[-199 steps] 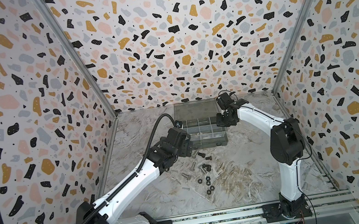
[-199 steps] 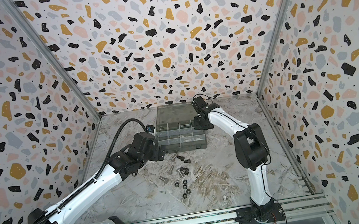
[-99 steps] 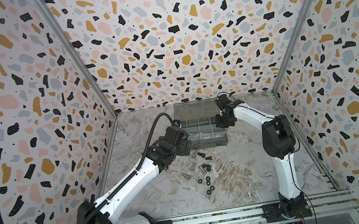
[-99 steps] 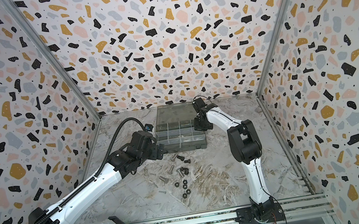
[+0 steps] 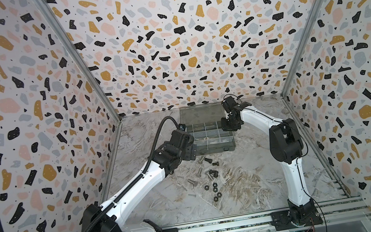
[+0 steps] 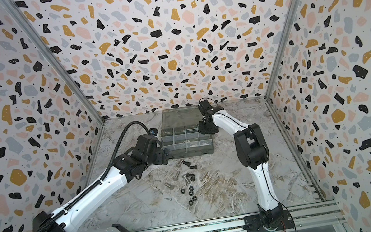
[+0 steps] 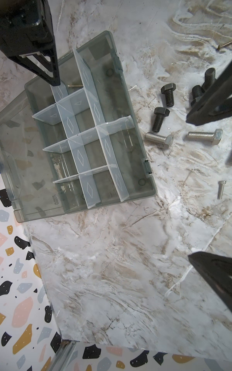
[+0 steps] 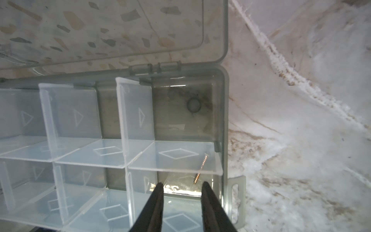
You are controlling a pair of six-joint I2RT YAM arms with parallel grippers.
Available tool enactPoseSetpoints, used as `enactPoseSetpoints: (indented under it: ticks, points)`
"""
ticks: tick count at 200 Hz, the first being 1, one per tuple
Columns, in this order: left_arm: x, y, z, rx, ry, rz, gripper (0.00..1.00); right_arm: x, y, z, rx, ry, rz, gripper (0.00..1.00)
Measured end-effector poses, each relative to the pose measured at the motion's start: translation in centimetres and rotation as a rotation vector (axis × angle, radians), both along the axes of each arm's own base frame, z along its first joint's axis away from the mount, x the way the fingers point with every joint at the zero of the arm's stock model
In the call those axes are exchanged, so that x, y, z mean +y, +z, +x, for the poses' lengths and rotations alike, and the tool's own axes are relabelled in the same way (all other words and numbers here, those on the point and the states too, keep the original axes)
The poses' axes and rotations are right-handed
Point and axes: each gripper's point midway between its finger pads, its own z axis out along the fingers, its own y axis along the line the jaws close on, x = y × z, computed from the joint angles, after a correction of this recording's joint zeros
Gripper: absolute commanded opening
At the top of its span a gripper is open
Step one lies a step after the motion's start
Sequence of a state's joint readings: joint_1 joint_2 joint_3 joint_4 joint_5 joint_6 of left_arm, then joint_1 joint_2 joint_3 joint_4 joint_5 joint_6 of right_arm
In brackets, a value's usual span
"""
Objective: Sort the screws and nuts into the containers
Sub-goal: 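Carry the brass screw to the organizer and release it into a compartment, then return the right gripper to the brass screws and grasp another one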
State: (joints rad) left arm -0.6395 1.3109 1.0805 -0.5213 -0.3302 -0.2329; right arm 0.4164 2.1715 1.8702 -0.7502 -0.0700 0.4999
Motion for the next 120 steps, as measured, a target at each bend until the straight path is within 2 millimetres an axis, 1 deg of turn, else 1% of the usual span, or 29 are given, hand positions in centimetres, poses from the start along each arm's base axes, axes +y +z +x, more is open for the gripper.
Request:
enactPoseSetpoints:
  ticks: [16,25,40,52,68,76,87,112,120]
  points:
    - [0.0,0.1,0.0,-0.002,0.000,-0.003,1.00,0.2,1.5,-1.1,-0.014,0.026,0.001,0.31]
    - [0.0,0.3,0.0,-0.007,0.003,-0.010,1.00,0.4,2.6,-2.6,-0.023,0.048,-0.001,0.30]
    - [0.1,0.8,-0.2,-0.022,0.008,-0.031,1.00,1.0,4.2,-5.9,-0.028,0.096,-0.003,0.27]
    - [0.2,1.3,-0.5,-0.038,0.008,-0.051,1.00,1.5,5.3,-9.1,-0.028,0.141,0.003,0.26]
    - [0.6,1.6,-1.1,-0.051,0.011,-0.074,1.00,2.1,5.6,-12.8,-0.013,0.193,0.007,0.24]
    - [0.8,1.6,-1.5,-0.054,0.013,-0.085,1.00,2.3,5.1,-14.7,0.006,0.215,0.004,0.24]
    - [1.0,1.5,-2.1,-0.052,0.013,-0.100,1.00,2.4,3.8,-17.1,0.046,0.239,-0.005,0.24]
    - [1.2,0.4,-3.2,-0.022,0.008,-0.127,1.00,1.8,-0.8,-22.1,0.185,0.270,-0.048,0.24]
    - [1.2,0.0,-3.5,-0.011,0.007,-0.134,1.00,1.5,-2.0,-23.5,0.223,0.277,-0.065,0.24]
